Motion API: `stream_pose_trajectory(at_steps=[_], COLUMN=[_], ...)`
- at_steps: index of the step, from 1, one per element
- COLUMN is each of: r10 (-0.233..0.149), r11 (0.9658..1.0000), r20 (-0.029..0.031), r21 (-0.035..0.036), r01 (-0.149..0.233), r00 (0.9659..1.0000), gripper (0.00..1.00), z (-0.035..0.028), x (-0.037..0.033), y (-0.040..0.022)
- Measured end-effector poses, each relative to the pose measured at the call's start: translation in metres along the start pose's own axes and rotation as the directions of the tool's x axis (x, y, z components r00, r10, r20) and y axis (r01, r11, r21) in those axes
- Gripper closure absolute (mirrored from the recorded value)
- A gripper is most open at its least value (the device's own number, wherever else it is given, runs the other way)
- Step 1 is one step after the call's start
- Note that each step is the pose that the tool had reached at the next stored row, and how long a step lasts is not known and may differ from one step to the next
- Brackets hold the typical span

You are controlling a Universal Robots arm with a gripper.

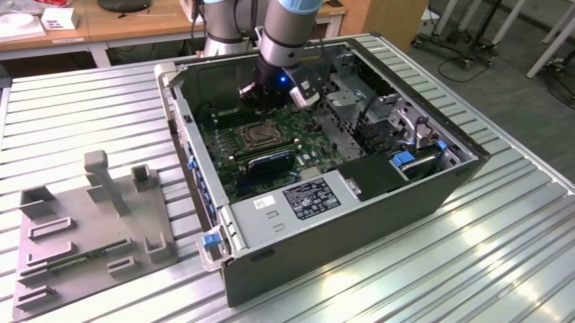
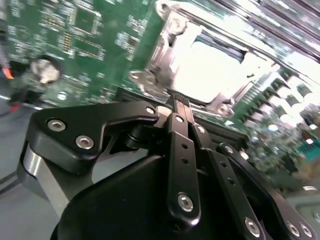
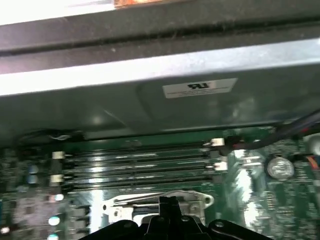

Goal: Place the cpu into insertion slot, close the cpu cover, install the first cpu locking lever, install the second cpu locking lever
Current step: 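Install the first cpu locking lever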

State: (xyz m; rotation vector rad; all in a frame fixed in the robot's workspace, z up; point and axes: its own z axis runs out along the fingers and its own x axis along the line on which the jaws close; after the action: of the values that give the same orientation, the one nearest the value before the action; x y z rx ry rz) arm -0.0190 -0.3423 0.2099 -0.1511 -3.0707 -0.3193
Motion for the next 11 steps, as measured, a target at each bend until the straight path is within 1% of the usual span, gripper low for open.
stream_pose_trajectory(at_steps=[1, 2, 4, 5, 6, 7, 8, 9, 11], r10=[-0.003, -0.003, -0.003, -0.003, -0.002, -0.002, -0.002, -0.003, -0.007], r11=[1.0, 0.9999, 0.9989, 0.9978, 0.9965, 0.9953, 0.9942, 0.9935, 0.9924], r20=[0.0128, 0.019, 0.0237, 0.0256, 0.0275, 0.029, 0.0308, 0.0336, 0.0441], r21=[0.0032, 0.0126, 0.0472, 0.0665, 0.0837, 0.097, 0.1074, 0.1142, 0.123], r01=[0.003, 0.003, 0.002, 0.001, 0.0, -0.001, -0.001, -0.001, 0.002], r00=[0.9999, 0.9998, 0.9997, 0.9997, 0.9996, 0.9996, 0.9995, 0.9994, 0.999], gripper=[0.89, 0.89, 0.89, 0.89, 0.89, 0.89, 0.89, 0.89, 0.89], z=[0.0001, 0.0, -0.0003, -0.0004, -0.0005, -0.0006, -0.0006, -0.0006, -0.0006], x=[0.0001, 0.0001, 0.0002, 0.0002, 0.0002, 0.0002, 0.0002, 0.0002, 0.0002], y=[0.0, 0.0, 0.0, 0.0001, 0.0001, 0.0001, 0.0001, 0.0001, 0.0001])
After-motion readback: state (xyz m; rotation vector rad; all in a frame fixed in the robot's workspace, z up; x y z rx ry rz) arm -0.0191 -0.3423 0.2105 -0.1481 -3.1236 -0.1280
